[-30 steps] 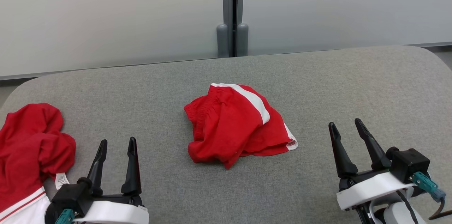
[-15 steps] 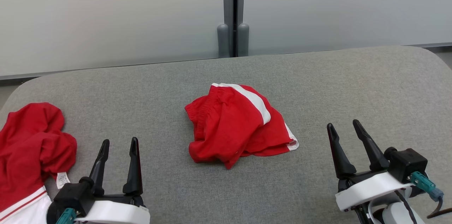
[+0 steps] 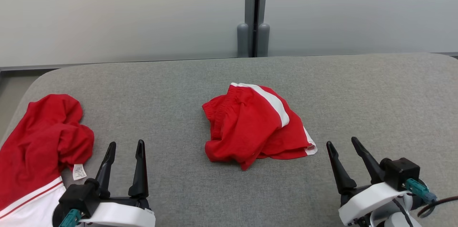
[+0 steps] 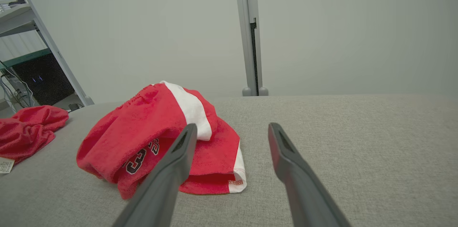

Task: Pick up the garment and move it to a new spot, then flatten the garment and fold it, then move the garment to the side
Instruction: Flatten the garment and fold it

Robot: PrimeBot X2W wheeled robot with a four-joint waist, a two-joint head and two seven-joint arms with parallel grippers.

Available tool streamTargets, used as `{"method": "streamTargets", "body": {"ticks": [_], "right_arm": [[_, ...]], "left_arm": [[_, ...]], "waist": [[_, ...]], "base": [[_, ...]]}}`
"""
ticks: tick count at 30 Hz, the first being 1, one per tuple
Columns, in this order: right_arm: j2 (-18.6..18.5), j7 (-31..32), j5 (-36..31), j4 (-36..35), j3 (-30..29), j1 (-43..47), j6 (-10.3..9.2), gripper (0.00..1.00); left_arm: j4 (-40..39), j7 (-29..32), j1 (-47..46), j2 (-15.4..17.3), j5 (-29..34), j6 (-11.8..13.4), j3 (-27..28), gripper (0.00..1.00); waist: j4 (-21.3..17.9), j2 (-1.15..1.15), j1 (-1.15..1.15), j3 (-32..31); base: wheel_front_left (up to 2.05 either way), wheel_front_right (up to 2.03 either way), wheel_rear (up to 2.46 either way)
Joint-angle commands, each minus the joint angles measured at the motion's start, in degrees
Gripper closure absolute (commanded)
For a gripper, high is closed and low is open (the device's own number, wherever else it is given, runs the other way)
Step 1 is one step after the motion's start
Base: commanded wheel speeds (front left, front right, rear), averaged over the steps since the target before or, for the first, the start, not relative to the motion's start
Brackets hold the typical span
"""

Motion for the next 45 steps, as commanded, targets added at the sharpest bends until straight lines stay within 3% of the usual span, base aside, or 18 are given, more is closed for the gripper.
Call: {"method": "streamTargets", "body": {"ticks": [1,17,27,30,36,41,45], "right_arm": [[-0.8,0.3,0.5,1.1,0.7,-1.0,0.09,0.00],[-6.5,6.7,7.5,18.3,12.0,-15.6,0.09,0.00],[-7.3,3.8,7.6,27.4,13.6,-20.5,0.05,0.02],[-6.6,2.6,6.9,29.7,13.5,-21.7,0.05,1.00],[-6.9,0.5,4.7,31.6,12.3,-23.6,0.04,1.00],[-6.6,-0.2,1.0,26.9,11.5,-26.3,0.04,1.00],[-5.4,-0.1,-0.7,24.4,15.1,-27.5,0.04,1.00]], "left_arm": [[0.1,0.0,-0.9,0.2,-0.4,-0.1,0.0,0.00],[0.2,0.0,-2.7,0.2,-1.5,0.6,-2.4,0.00],[0.1,0.0,-2.7,0.2,-2.2,1.0,-3.2,0.00],[0.1,0.0,-2.7,0.2,-2.4,1.1,-3.3,0.00],[0.5,0.0,-2.6,0.2,-2.4,1.1,-3.9,0.00],[0.5,0.0,-1.9,0.2,-2.5,1.0,-4.4,0.00],[0.8,0.0,-1.9,0.2,-3.1,1.1,-5.0,0.00]], "waist": [[0.8,0.00,0.00,0.1],[11.0,0.00,0.00,3.1],[16.2,0.00,0.00,4.2],[17.0,0.00,0.00,4.1],[18.7,0.00,0.00,3.4],[20.2,0.00,0.00,3.3],[22.0,0.00,0.00,3.4]], "base": [[0.00,0.00,0.00],[0.00,0.00,0.00],[0.00,0.00,0.00],[0.00,0.00,0.00],[0.00,0.00,0.00],[0.00,0.00,0.00],[0.00,0.00,0.00]]}}
